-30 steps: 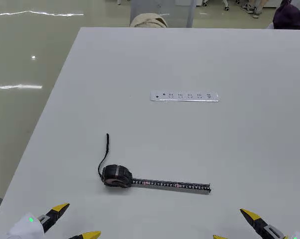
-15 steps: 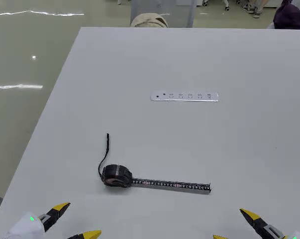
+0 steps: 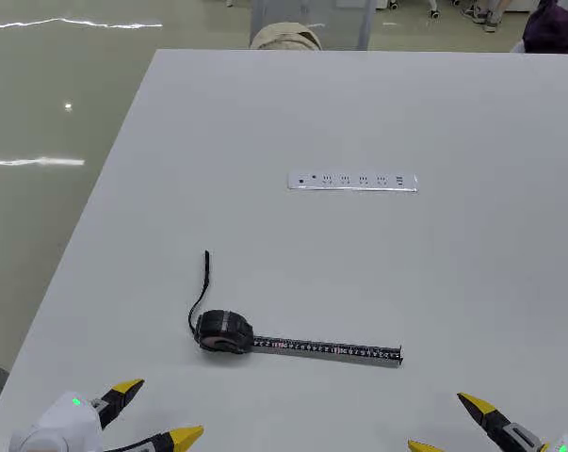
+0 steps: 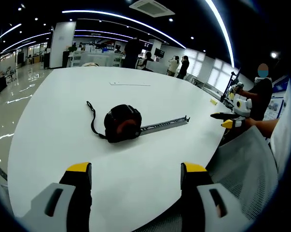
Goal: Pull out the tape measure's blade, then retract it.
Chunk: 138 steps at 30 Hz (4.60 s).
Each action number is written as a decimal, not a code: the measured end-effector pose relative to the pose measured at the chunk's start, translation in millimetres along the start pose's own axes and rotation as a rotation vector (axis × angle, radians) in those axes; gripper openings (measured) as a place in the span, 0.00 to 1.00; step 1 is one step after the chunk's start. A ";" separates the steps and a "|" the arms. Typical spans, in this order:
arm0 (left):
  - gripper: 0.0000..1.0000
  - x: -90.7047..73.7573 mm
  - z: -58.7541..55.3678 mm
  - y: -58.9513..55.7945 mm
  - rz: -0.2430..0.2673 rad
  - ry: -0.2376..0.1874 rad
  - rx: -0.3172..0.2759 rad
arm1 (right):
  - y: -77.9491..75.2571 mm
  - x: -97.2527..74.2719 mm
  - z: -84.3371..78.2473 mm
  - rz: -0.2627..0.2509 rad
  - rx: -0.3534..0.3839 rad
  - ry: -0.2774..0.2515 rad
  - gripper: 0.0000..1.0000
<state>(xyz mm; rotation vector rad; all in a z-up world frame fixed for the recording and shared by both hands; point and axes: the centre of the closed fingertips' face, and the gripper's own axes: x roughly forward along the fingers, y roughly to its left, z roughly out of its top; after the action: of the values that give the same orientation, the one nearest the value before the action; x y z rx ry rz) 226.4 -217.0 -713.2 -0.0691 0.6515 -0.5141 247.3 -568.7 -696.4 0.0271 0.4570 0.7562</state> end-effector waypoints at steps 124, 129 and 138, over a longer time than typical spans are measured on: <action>0.76 106.9 38.5 16.9 0.101 0.009 -0.310 | -19.9 13.9 -0.4 0.004 0.028 0.010 0.62; 0.76 109.9 37.2 18.3 0.112 0.013 -0.315 | -22.5 13.9 -4.4 -0.003 0.026 0.020 0.62; 0.75 114.2 38.5 18.0 0.118 0.010 -0.336 | -26.6 12.5 -9.1 -0.008 0.038 0.024 0.61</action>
<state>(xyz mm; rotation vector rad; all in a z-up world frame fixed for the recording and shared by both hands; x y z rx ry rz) 334.3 -259.6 -750.6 -0.3426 0.7424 -0.2880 268.9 -581.1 -714.4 0.0520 0.4946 0.7410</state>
